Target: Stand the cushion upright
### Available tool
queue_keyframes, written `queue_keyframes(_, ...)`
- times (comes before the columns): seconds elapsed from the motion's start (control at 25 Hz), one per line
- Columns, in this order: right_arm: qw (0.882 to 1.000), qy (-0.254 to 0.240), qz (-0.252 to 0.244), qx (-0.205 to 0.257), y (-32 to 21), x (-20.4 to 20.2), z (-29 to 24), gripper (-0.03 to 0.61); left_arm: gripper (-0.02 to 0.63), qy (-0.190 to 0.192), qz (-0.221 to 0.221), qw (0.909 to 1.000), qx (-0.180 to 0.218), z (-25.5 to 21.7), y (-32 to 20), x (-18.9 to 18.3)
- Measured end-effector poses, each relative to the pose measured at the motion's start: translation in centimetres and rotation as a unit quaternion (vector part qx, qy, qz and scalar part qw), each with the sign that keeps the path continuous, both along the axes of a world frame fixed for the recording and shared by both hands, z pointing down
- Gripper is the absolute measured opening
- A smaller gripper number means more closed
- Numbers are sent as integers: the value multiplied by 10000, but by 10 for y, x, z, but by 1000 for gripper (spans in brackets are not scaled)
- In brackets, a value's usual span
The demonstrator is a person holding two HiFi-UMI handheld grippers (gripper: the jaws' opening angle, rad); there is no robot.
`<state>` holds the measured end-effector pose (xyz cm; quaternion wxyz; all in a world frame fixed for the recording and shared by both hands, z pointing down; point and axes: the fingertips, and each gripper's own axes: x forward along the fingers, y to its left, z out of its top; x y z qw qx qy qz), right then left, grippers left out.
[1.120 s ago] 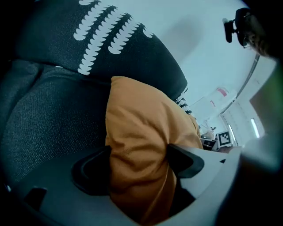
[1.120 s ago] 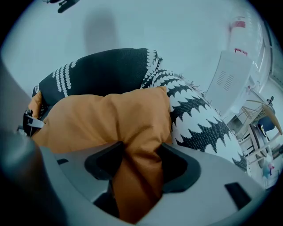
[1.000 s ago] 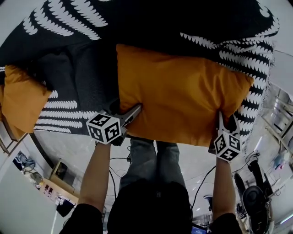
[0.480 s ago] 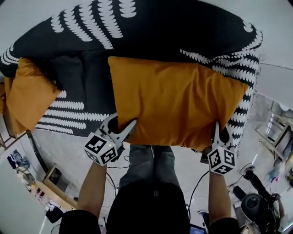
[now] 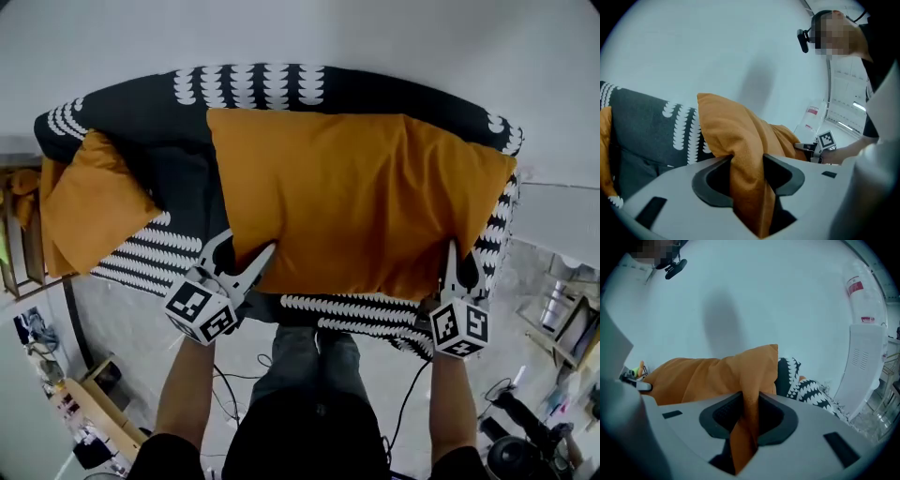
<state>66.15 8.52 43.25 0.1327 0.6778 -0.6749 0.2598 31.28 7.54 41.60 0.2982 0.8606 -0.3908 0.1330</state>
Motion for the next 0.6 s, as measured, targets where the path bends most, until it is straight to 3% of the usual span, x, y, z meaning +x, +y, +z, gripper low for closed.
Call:
queue_keyframes(0.2, 9977, -48, 110, 664, -41, -16, -17, 112, 221, -60, -101, 9982, 591, -12, -43, -20)
queue_keyframes(0.32, 9963, -76, 213, 830, -60, -16, -16, 116, 232, -128, -93, 9965, 818, -13, -68, -22)
queue_keyframes(0.6, 9953, -57, 476, 843, -87, -15, 5, 127, 242, -354, -117, 9959, 829, 15, -103, -31)
